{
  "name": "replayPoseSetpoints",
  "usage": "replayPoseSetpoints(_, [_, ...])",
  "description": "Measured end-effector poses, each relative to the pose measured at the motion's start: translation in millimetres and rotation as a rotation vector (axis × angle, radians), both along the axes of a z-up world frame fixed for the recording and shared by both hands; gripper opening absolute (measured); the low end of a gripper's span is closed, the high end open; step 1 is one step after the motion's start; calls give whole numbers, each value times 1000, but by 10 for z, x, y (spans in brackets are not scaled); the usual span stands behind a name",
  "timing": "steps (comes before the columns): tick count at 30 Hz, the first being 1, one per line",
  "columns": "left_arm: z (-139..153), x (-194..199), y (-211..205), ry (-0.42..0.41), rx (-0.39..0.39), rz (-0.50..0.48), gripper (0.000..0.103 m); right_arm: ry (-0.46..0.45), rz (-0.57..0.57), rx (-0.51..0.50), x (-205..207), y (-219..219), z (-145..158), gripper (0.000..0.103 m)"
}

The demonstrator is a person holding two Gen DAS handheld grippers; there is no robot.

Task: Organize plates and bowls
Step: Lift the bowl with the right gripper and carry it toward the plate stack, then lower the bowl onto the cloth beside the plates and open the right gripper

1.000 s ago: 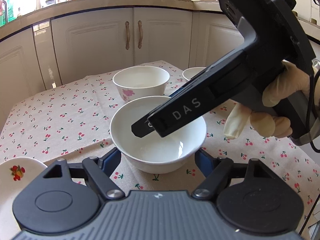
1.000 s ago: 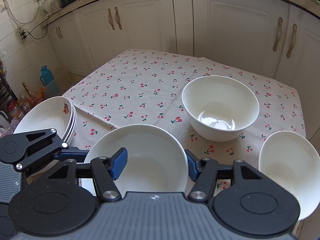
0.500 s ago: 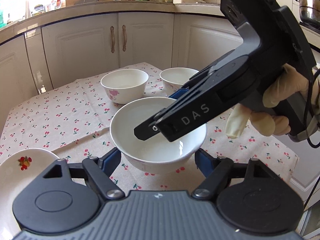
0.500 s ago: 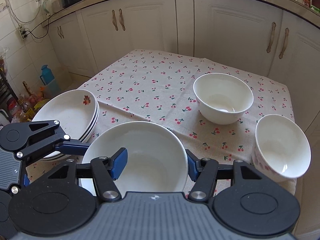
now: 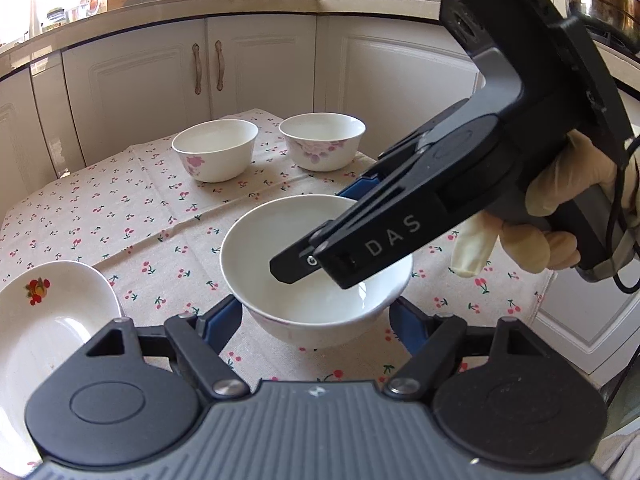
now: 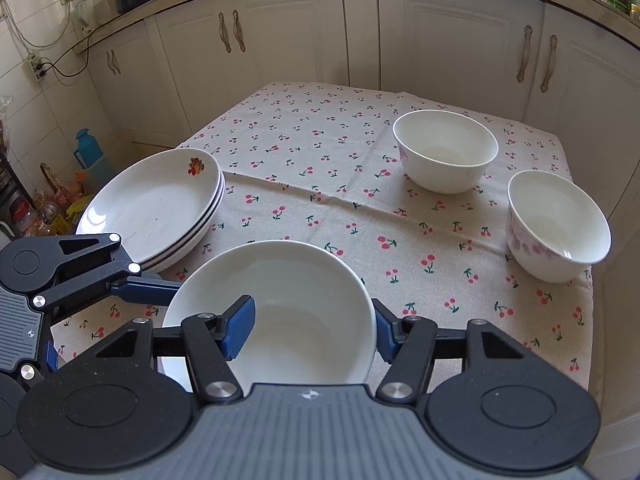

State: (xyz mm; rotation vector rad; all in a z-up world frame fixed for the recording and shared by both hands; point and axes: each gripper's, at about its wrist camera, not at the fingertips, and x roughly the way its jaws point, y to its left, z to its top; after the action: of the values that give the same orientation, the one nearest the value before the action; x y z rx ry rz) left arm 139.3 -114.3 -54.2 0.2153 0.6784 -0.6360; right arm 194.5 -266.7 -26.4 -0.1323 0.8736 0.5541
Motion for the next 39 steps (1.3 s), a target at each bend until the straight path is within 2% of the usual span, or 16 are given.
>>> replayPoseSetpoints(12, [-83, -102, -52, 23, 3, -36, 80, 28, -43, 9, -169, -83, -78, 67])
replayPoseSetpoints(39, [-149, -110, -43, 45, 7, -59, 80, 34, -49, 1, -242, -66, -129, 67])
